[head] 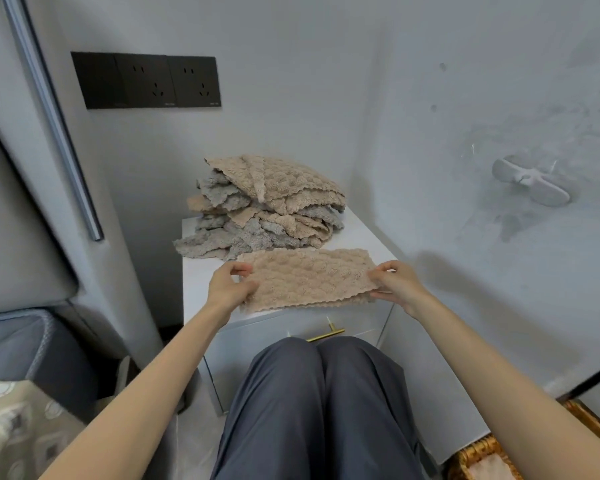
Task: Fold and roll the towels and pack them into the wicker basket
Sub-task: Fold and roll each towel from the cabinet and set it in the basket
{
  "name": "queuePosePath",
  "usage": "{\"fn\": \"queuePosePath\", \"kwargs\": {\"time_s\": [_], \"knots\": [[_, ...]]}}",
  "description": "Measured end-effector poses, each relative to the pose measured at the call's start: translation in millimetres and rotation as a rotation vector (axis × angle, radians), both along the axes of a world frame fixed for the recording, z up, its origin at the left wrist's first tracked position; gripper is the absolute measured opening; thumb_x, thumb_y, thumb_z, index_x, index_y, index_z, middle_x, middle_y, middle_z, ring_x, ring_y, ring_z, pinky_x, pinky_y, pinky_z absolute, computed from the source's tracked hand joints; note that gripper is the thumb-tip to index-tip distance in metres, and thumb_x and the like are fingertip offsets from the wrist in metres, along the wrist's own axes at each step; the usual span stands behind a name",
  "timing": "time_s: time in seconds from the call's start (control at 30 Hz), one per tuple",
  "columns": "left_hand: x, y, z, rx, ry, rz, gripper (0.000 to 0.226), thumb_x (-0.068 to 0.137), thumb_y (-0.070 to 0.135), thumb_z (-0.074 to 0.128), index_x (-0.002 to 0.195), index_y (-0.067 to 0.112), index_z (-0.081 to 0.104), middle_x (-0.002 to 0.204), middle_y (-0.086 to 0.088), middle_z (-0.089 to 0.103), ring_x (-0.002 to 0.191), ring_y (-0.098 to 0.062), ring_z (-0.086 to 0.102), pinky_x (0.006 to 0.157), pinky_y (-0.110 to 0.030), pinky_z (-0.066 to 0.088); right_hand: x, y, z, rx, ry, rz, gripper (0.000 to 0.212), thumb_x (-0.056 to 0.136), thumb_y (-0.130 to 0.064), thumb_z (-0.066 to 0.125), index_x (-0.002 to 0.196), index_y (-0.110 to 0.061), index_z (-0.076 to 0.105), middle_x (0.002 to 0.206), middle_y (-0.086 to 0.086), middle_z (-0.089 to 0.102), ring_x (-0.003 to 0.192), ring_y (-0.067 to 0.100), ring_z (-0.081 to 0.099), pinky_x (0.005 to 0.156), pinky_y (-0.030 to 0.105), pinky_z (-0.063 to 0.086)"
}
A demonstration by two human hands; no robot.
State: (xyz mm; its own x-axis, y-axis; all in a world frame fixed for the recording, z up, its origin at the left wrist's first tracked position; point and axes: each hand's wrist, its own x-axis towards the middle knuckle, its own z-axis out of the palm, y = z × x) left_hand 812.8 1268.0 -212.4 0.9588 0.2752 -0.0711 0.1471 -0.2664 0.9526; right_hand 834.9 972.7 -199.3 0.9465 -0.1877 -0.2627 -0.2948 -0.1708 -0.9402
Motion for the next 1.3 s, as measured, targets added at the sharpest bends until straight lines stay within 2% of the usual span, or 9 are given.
{"fn": "queuePosePath", "kwargs": {"time_s": [0.13, 0.4, 0.5, 0.6, 0.7, 0.9, 0.97, 1.07, 1.3], "knots": [[8.2, 2.1, 8.7, -0.02, -0.083, 0.035, 0.021, 0.087, 0.0, 0.063, 0.103, 0.012, 0.061, 0.104, -0.002, 0.056, 0.063, -0.016, 0.052, 0.055, -0.023, 0.043, -0.2, -0.9, 3.1, -0.062, -0.096, -0.046, 0.009, 0.085, -0.002, 0.065, 0.084, -0.006, 0.057, 0.091, 0.012, 0.06, 0.076, 0.023, 0.064, 0.071, 0.033, 0.06], [4.5, 15.4, -2.4, 0.177, -0.074, -0.065, 0.014, 0.087, -0.003, 0.061, 0.094, 0.009, 0.064, 0.102, 0.0, 0.062, 0.063, -0.015, 0.055, 0.048, -0.018, 0.047, -9.6, -0.9, -15.5, -0.225, -0.123, 0.053, 0.013, 0.083, -0.002, 0.068, 0.078, -0.01, 0.059, 0.076, 0.005, 0.057, 0.066, 0.014, 0.06, 0.054, 0.017, 0.054], [1.3, 16.3, -7.5, 0.265, -0.088, -0.091, 0.014, 0.088, -0.004, 0.059, 0.091, 0.008, 0.066, 0.104, -0.003, 0.065, 0.065, -0.012, 0.058, 0.048, -0.012, 0.046, -10.0, -0.1, -24.1, -0.315, -0.112, 0.065, 0.008, 0.084, -0.002, 0.064, 0.083, -0.01, 0.063, 0.08, 0.006, 0.061, 0.076, 0.019, 0.06, 0.064, 0.026, 0.054], [0.9, 17.1, -5.1, 0.423, -0.092, -0.148, 0.019, 0.088, -0.001, 0.056, 0.087, 0.013, 0.068, 0.11, -0.006, 0.063, 0.08, -0.018, 0.062, 0.064, -0.019, 0.049, -9.6, -1.0, -24.2, -0.511, -0.108, 0.11, 0.015, 0.081, -0.003, 0.059, 0.085, -0.015, 0.068, 0.088, 0.004, 0.064, 0.084, 0.02, 0.06, 0.076, 0.034, 0.051], [5.0, 13.6, -0.8, 0.67, -0.117, -0.144, 0.019, 0.088, 0.006, 0.054, 0.094, 0.016, 0.069, 0.122, -0.011, 0.055, 0.116, -0.029, 0.049, 0.096, -0.036, 0.042, -9.1, 5.0, -18.3, -0.748, -0.221, 0.083, 0.019, 0.082, -0.008, 0.055, 0.089, -0.02, 0.068, 0.109, 0.004, 0.051, 0.107, 0.021, 0.048, 0.081, 0.034, 0.046], [17.0, -40.3, 2.6, 0.836, -0.358, -0.281, 0.036, 0.097, 0.01, 0.041, 0.13, 0.006, 0.056, 0.135, -0.009, 0.053, 0.125, -0.023, 0.046, 0.108, -0.034, 0.034, 5.0, 62.6, -14.9, -0.844, -0.561, 0.361, 0.031, 0.094, -0.008, 0.046, 0.12, -0.012, 0.062, 0.126, 0.003, 0.057, 0.119, 0.019, 0.048, 0.1, 0.029, 0.036], [24.5, -57.3, -6.6, 0.906, -0.3, -0.339, 0.043, 0.098, 0.011, 0.037, 0.14, 0.005, 0.044, 0.145, -0.01, 0.044, 0.133, -0.023, 0.039, 0.113, -0.037, 0.027, 12.1, 82.6, -20.1, -0.852, -0.543, 0.468, 0.038, 0.098, -0.01, 0.04, 0.134, -0.009, 0.052, 0.139, 0.007, 0.051, 0.128, 0.021, 0.045, 0.109, 0.031, 0.032], [36.5, -64.3, -26.2, 1.038, -0.104, -0.422, 0.053, 0.102, 0.021, 0.026, 0.152, 0.008, 0.014, 0.16, -0.006, 0.013, 0.147, -0.021, 0.008, 0.12, -0.04, 0.009, 23.9, 98.5, -32.9, -0.871, -0.491, 0.568, 0.042, 0.103, -0.017, 0.032, 0.143, -0.009, 0.04, 0.148, 0.009, 0.041, 0.136, 0.024, 0.036, 0.115, 0.037, 0.025], [41.6, -37.4, -51.3, 1.045, -0.038, -0.368, 0.058, 0.101, 0.043, 0.012, 0.153, 0.022, -0.003, 0.16, 0.005, -0.008, 0.146, -0.011, -0.012, 0.118, -0.036, -0.012, 34.7, 82.6, -59.6, -1.103, -0.301, 0.45, 0.048, 0.1, -0.053, 0.012, 0.147, -0.048, 0.016, 0.16, -0.006, 0.008, 0.148, 0.019, 0.0, 0.117, 0.042, -0.009]]}}
